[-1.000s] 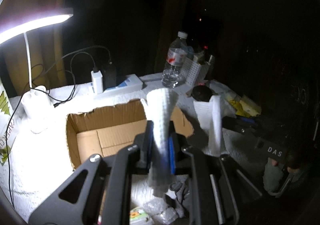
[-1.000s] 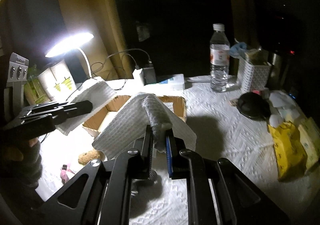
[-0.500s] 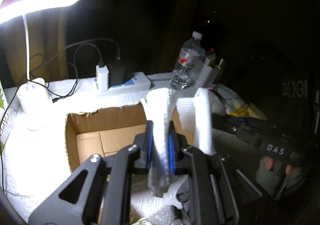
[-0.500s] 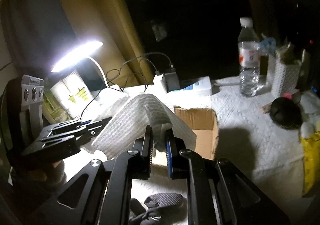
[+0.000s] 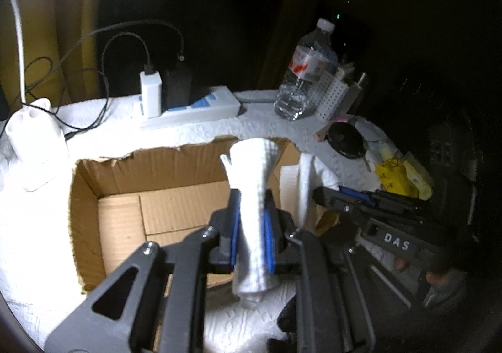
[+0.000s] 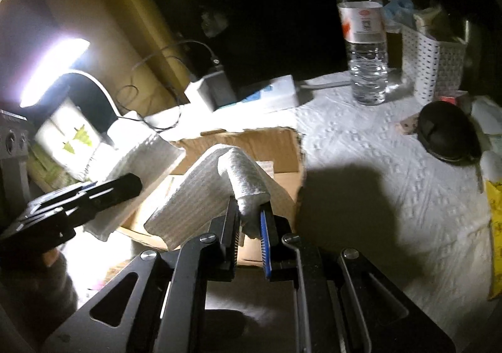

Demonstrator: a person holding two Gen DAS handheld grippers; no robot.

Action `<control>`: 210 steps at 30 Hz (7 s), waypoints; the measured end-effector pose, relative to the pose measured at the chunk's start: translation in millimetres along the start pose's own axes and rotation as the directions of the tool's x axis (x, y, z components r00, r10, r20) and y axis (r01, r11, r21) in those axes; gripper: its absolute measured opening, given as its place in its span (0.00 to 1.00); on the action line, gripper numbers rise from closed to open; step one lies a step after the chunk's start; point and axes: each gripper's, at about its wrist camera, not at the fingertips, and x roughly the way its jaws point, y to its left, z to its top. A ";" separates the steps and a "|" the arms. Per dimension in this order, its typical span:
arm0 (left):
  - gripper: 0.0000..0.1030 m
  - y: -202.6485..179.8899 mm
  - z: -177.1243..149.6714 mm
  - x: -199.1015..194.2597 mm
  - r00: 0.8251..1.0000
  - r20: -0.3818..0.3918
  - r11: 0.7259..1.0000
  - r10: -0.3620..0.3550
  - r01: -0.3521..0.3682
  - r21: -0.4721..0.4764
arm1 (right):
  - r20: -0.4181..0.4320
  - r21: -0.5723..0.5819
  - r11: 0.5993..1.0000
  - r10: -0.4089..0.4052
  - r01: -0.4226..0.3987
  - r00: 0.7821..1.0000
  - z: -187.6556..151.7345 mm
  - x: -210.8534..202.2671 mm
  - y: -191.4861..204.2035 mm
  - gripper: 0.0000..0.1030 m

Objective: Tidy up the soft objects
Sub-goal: 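Carry both white cloths over the cardboard box and open both grippers, then move the right gripper to the dark grey glove, then grasp the grey glove with the right gripper while the left gripper grasps the green-white packet, then lower the glove and packet into the box and open both grippers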

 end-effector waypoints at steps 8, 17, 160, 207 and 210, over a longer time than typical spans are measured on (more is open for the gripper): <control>0.15 -21.5 -2.0 32.3 0.998 -0.070 1.000 0.007 -0.006 0.020 | 0.077 -0.103 0.983 -0.146 0.154 0.986 -4.7 -11.6 1.5 0.30; 0.15 -27.1 -4.5 71.6 0.983 -0.180 0.999 0.043 -0.046 -0.015 | -0.014 -0.039 0.992 -0.119 0.118 0.993 -16.1 11.5 -25.6 0.39; 0.53 20.9 -131.1 -67.1 0.986 -0.124 0.993 0.115 -0.114 0.014 | -0.135 -0.129 0.991 -0.057 0.039 0.989 -126.9 -25.9 79.3 0.25; 0.53 71.5 -49.1 -126.2 0.977 0.122 0.984 0.176 -0.170 -0.059 | -0.055 -0.263 0.963 0.043 -0.057 0.998 2.0 4.8 127.5 0.25; 0.53 68.2 -41.0 -117.7 0.978 0.116 0.985 0.171 -0.167 -0.048 | -0.051 -0.241 0.970 0.021 -0.033 0.998 9.4 13.2 111.8 0.25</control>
